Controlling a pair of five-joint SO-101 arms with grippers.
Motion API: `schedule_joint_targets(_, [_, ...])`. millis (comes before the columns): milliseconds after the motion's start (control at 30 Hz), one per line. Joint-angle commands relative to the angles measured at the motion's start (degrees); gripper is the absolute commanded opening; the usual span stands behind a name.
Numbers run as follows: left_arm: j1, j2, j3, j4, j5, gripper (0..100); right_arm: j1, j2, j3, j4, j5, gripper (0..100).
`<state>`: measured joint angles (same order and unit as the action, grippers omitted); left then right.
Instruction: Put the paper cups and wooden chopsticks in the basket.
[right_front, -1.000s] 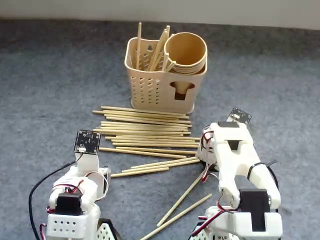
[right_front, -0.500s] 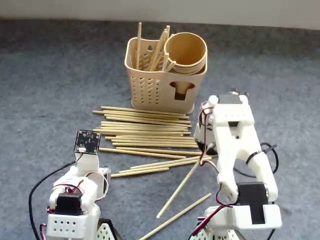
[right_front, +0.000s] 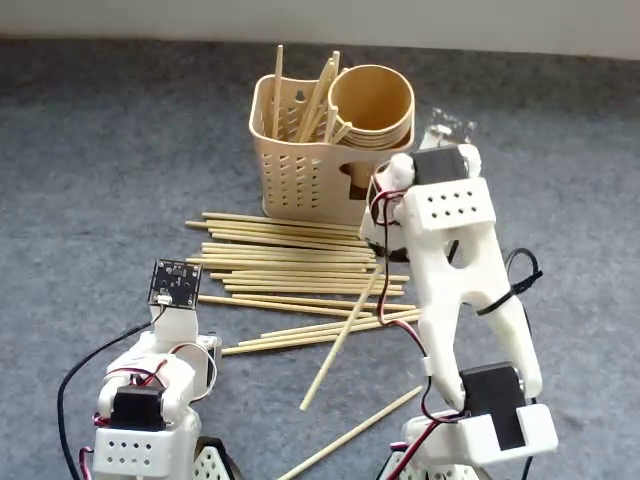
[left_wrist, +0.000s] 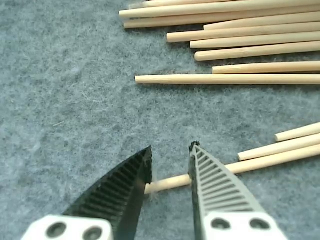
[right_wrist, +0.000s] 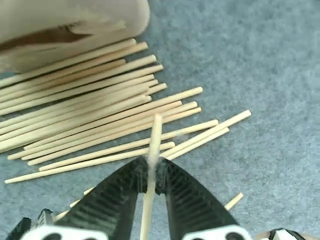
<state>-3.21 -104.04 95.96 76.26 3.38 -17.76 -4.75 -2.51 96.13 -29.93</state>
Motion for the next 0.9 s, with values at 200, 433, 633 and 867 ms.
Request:
schedule_joint_targets(200, [-0.22, -0.22, 1.19, 0.26, -0.35, 14, -3.47, -0.22, -24.4, 0.13, 0.0, 0.5])
schedule_joint_targets(433, [-0.22, -0.22, 1.19, 0.26, -0.35, 14, -6.9, -0.22, -34.07, -11.56, 0.0, 0.5])
schedule_joint_targets(633, [-0.22, -0.22, 1.19, 0.26, -0.35, 14, -7.16, -0.84, -34.51, -22.9, 0.62, 0.5])
schedule_joint_targets(867, [-0.22, -0.22, 1.19, 0.26, -0.35, 14, -7.08, -0.4, -34.33, -39.16, 10.29, 0.5])
